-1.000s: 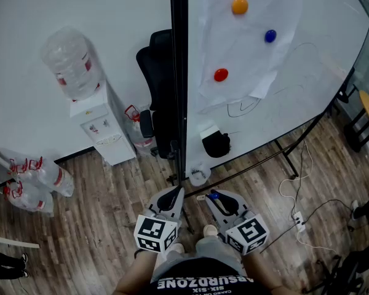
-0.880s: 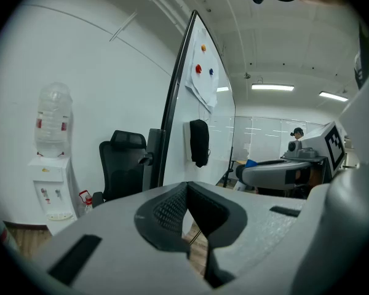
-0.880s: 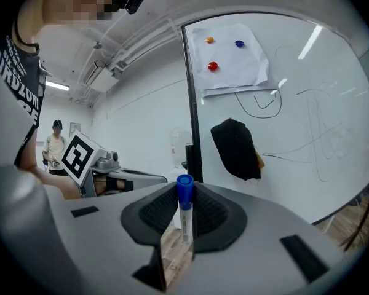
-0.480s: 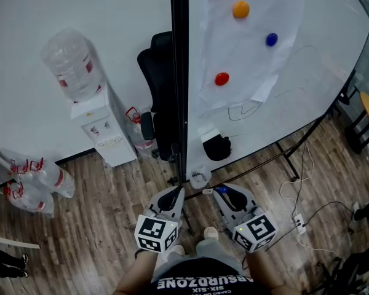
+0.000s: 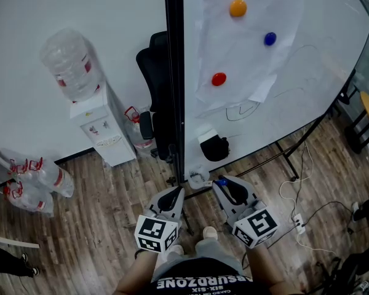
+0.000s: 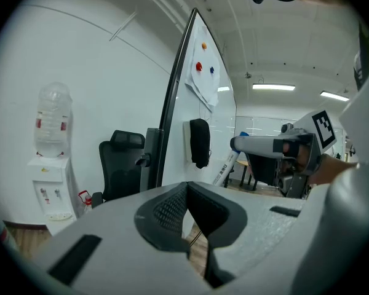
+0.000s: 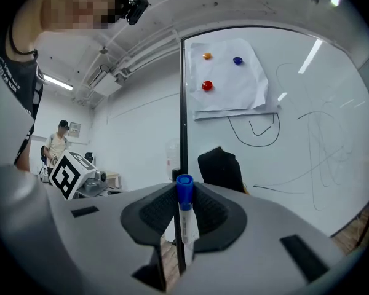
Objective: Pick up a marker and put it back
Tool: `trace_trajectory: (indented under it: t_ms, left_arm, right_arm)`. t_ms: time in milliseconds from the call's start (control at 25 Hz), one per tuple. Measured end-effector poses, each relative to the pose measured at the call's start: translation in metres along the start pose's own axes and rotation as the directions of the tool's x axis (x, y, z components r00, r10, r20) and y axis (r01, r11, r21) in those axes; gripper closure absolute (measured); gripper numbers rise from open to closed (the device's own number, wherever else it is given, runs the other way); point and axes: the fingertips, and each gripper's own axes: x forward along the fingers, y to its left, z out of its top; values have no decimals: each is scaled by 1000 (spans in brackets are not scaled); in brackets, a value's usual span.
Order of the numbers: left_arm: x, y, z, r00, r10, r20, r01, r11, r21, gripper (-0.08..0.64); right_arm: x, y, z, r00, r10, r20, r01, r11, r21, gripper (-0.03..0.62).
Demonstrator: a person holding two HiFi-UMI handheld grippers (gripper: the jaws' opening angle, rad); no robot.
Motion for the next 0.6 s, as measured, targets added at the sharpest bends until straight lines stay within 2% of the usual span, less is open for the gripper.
trace_trajectory:
  t_ms: [600]
  left_arm:
    - [5, 2, 1, 1000, 18, 1, -18, 1000, -10, 552]
  right_arm:
    - [18, 0, 18, 999, 44, 33, -42, 998, -46, 522]
